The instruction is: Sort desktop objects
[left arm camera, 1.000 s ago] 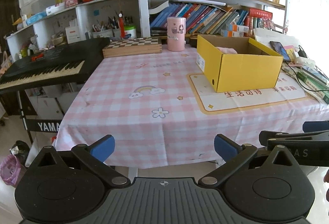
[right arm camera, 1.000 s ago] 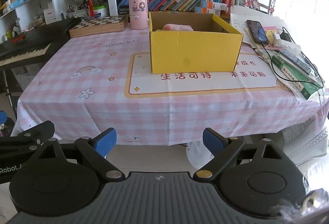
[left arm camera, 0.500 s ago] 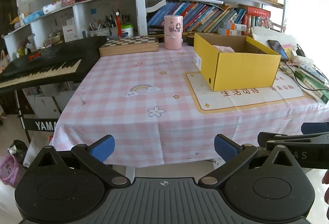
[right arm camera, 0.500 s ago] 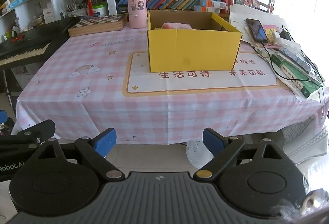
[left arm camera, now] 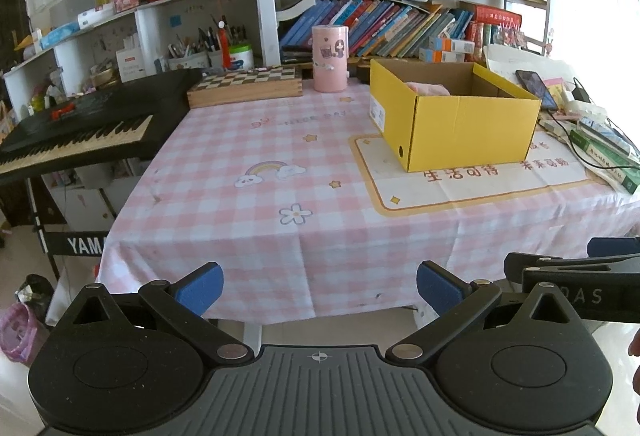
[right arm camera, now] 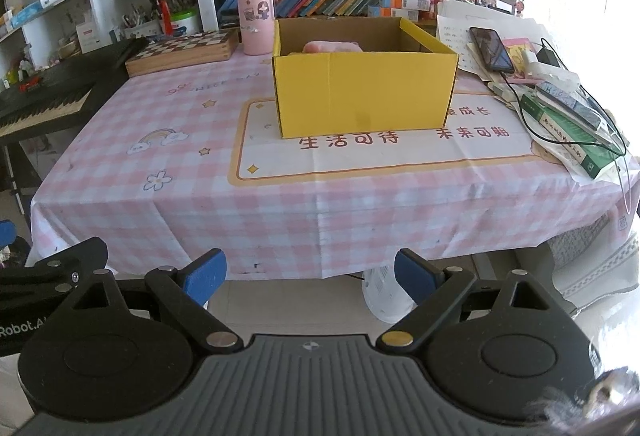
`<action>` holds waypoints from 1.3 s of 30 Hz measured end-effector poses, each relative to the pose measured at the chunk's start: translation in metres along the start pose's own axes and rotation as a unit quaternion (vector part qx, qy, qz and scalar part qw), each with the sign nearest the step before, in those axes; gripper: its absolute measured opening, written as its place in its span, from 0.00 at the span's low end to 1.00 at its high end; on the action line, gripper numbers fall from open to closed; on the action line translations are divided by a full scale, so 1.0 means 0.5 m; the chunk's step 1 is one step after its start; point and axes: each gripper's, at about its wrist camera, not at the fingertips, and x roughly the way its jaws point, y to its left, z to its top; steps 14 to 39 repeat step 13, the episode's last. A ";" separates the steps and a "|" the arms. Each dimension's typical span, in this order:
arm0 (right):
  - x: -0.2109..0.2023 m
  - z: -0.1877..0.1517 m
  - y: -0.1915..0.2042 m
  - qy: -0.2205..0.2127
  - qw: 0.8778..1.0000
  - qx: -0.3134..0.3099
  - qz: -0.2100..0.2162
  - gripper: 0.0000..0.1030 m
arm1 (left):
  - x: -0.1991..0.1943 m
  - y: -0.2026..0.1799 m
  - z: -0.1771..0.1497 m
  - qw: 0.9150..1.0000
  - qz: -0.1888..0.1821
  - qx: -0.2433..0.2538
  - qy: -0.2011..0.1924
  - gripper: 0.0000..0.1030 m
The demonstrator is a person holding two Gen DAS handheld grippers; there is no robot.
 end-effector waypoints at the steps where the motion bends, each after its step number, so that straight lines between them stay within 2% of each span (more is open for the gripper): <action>1: 0.000 0.000 -0.001 0.000 1.000 0.001 0.000 0.88 | 0.000 -0.002 0.000 1.000 -0.001 0.000 0.001 1.00; 10: 0.002 -0.002 -0.004 0.004 1.000 0.000 0.003 0.88 | 0.004 0.005 0.001 1.000 -0.018 -0.020 0.002 1.00; 39: 0.003 -0.004 -0.004 0.004 1.000 -0.002 0.003 0.88 | 0.006 0.002 0.002 1.000 -0.016 -0.017 0.005 1.00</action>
